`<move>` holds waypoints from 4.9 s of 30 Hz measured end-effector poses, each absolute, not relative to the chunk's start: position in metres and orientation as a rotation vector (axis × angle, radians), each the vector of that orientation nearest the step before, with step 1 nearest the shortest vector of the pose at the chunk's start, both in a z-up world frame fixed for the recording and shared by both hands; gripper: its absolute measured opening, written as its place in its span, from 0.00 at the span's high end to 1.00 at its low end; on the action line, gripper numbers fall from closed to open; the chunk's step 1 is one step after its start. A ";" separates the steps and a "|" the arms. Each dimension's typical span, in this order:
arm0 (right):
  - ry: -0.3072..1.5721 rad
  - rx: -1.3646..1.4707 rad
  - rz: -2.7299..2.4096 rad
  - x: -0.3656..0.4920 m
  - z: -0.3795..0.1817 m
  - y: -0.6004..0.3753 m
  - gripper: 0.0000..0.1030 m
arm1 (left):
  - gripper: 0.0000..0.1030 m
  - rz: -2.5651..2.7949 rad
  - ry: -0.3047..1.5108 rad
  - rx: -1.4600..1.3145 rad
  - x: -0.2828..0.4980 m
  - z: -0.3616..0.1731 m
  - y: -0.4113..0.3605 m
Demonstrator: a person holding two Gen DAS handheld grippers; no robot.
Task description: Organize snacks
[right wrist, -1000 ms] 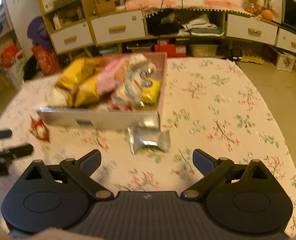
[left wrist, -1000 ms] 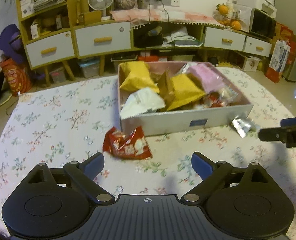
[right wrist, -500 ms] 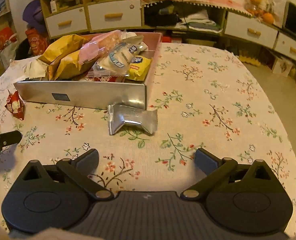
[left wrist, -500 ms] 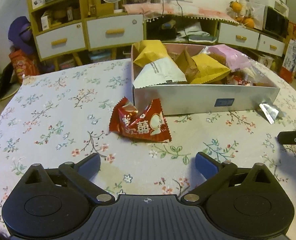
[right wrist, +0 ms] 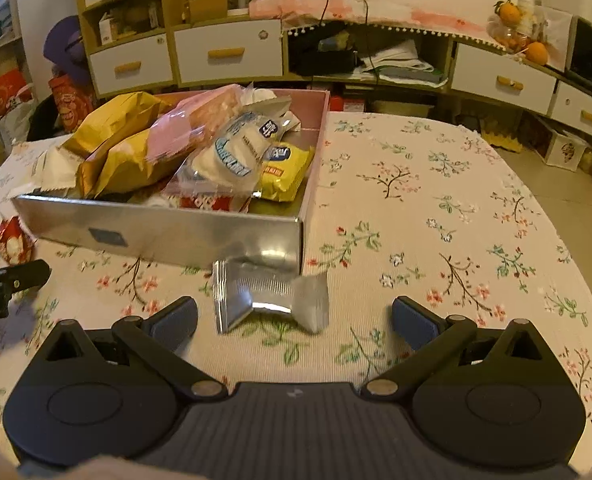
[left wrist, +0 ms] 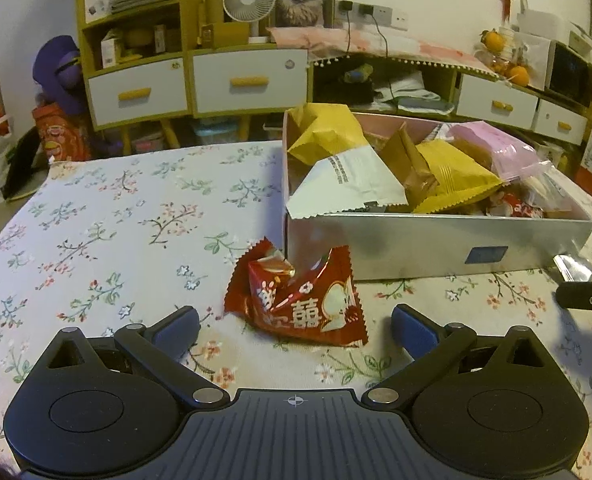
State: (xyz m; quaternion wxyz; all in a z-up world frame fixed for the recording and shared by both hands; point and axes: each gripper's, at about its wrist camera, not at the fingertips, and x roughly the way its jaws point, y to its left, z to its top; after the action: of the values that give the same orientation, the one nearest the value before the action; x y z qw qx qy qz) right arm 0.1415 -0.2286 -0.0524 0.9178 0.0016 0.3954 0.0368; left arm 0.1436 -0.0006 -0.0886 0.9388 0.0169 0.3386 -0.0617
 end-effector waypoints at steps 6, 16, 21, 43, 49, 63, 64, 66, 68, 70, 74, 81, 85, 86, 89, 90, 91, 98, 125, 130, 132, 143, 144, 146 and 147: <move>0.805 0.007 0.060 0.146 -0.052 -0.227 0.00 | 0.06 -0.124 0.685 0.036 0.144 -0.088 -0.001; 0.795 -0.008 0.072 0.147 -0.050 -0.225 0.13 | 0.25 -0.137 0.681 0.051 0.143 -0.084 -0.004; 0.788 -0.021 0.082 0.144 -0.047 -0.224 0.29 | 0.38 -0.139 0.687 0.055 0.141 -0.082 -0.003; 0.781 -0.036 0.132 0.133 -0.035 -0.227 0.63 | 0.79 -0.194 0.737 0.053 0.129 -0.073 0.003; 0.767 -0.013 0.138 0.128 -0.027 -0.233 0.63 | 0.83 -0.212 0.723 0.046 0.120 -0.062 0.006; 0.711 0.069 0.145 0.123 -0.007 -0.240 0.63 | 0.87 -0.240 0.681 -0.018 0.105 -0.035 0.015; 0.703 0.076 0.148 0.124 -0.004 -0.240 0.63 | 0.87 -0.245 0.673 -0.026 0.104 -0.031 0.015; 0.689 0.091 0.151 0.128 0.001 -0.240 0.63 | 0.87 -0.255 0.658 -0.030 0.106 -0.022 0.012; 0.676 0.103 0.157 0.135 0.006 -0.237 0.63 | 0.87 -0.263 0.649 -0.032 0.110 -0.016 0.009; 0.662 0.111 0.168 0.144 0.011 -0.232 0.63 | 0.87 -0.273 0.643 -0.031 0.117 -0.012 0.002; 0.646 0.114 0.198 0.167 0.018 -0.218 0.63 | 0.87 -0.300 0.649 -0.013 0.135 -0.008 -0.016; 0.646 0.101 0.237 0.211 0.017 -0.197 0.63 | 0.87 -0.333 0.669 0.020 0.175 -0.010 -0.042; 0.661 0.089 0.236 0.228 0.011 -0.187 0.63 | 0.87 -0.344 0.688 0.041 0.194 -0.017 -0.049; 0.665 0.084 0.234 0.232 0.009 -0.184 0.63 | 0.87 -0.346 0.690 0.050 0.196 -0.018 -0.051; 0.670 0.080 0.228 0.238 0.007 -0.181 0.62 | 0.86 -0.352 0.683 0.101 0.201 -0.022 -0.055; 0.669 0.078 0.226 0.239 0.007 -0.180 0.62 | 0.86 -0.350 0.674 0.115 0.202 -0.022 -0.056; 0.671 0.077 0.224 0.239 0.007 -0.180 0.62 | 0.86 -0.351 0.677 0.120 0.203 -0.022 -0.056; 0.658 0.080 0.210 0.234 0.013 -0.180 0.33 | 0.75 -0.380 0.686 0.111 0.206 -0.018 -0.054; 0.775 0.043 0.033 0.115 0.035 -0.209 0.04 | 0.07 -0.157 0.806 0.109 0.074 0.014 -0.046; 0.779 0.030 0.004 0.097 0.041 -0.201 0.00 | 0.02 -0.111 0.839 0.067 0.052 0.025 -0.039; 0.769 0.031 0.012 0.088 0.039 -0.201 0.00 | 0.00 -0.098 0.843 0.066 0.046 0.028 -0.037; 0.744 -0.012 0.016 0.078 0.035 -0.193 0.00 | 0.00 -0.069 0.848 0.021 0.032 0.027 -0.026; 0.744 -0.015 0.015 0.078 0.033 -0.193 0.00 | 0.00 -0.067 0.847 0.016 0.032 0.027 -0.025; 0.752 -0.016 0.016 0.079 0.031 -0.192 0.00 | 0.00 -0.061 0.840 0.012 0.033 0.027 -0.025; 0.756 -0.018 0.016 0.078 0.029 -0.192 0.00 | 0.00 -0.057 0.836 0.012 0.034 0.027 -0.025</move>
State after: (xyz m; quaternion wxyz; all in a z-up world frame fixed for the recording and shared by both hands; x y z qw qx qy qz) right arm 0.0785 -0.1918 0.0294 0.9293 -0.0087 0.3692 0.0077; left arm 0.0336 -0.0250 0.0271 0.9134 0.0060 0.4060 -0.0275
